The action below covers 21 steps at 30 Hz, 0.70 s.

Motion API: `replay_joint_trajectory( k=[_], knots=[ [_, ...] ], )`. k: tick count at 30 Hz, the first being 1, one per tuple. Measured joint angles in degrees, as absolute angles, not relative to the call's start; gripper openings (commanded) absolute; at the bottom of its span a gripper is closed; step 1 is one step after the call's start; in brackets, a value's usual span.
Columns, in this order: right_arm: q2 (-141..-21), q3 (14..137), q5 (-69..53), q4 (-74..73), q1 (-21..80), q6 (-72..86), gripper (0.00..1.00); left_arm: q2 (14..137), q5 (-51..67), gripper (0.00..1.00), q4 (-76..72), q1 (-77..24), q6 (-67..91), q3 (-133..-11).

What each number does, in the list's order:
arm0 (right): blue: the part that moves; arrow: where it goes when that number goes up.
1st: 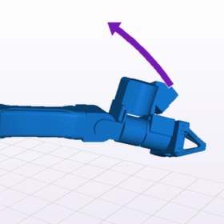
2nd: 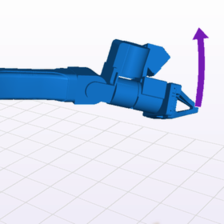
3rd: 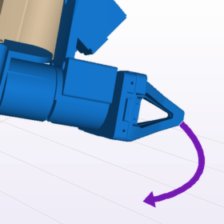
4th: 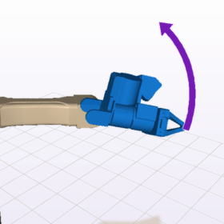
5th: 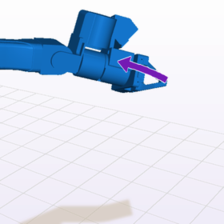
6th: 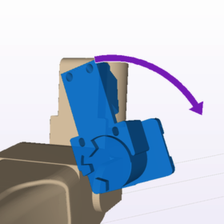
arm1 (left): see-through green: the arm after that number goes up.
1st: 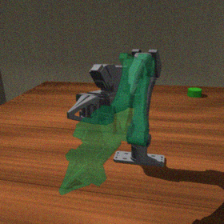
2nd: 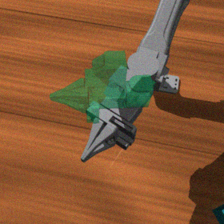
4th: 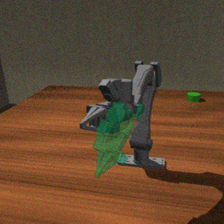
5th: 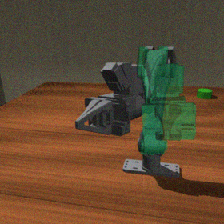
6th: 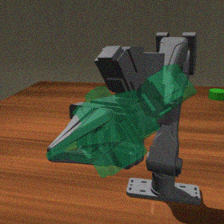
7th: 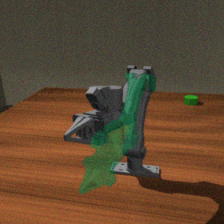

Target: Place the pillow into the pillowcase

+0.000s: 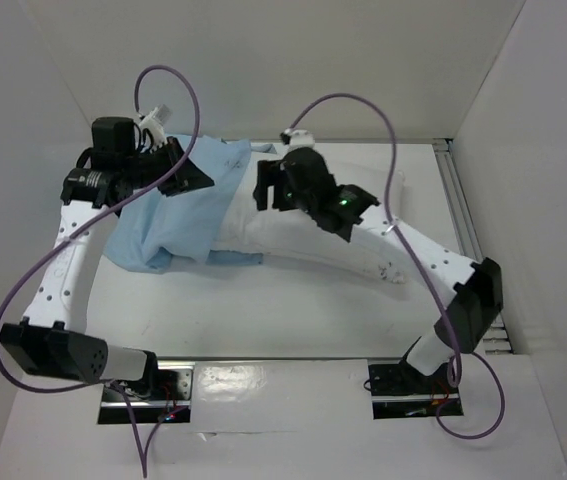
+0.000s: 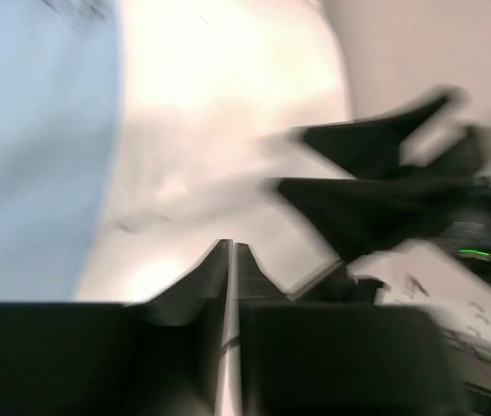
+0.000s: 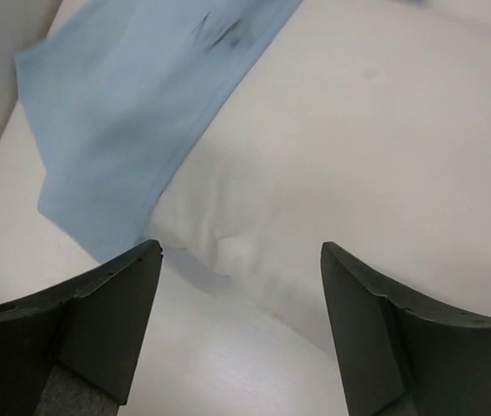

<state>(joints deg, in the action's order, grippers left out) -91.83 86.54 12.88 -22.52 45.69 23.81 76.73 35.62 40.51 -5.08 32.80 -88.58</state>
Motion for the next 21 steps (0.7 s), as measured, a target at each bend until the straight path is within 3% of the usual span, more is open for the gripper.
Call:
replay_joint_trajectory(
  k=[3,5,12,21],
  knots=[
    [-87.68,86.94,12.75,-24.67,36.97,24.93,0.85,83.66,28.36,0.77,41.04,-7.07,30.98,-93.6],
    [-86.87,86.72,12.23,-25.74,28.77,25.71,0.88,89.19,23.05,0.84,41.67,-9.3,30.52,-97.65],
    [-86.91,81.62,5.17,-29.47,7.75,27.0,0.96,104.77,8.16,0.85,43.55,-14.92,29.93,-109.58],
    [-92.75,77.17,-7.55,-27.73,2.48,27.4,1.0,121.1,-5.74,0.8,45.93,-17.78,29.02,-129.95]
  ],
)
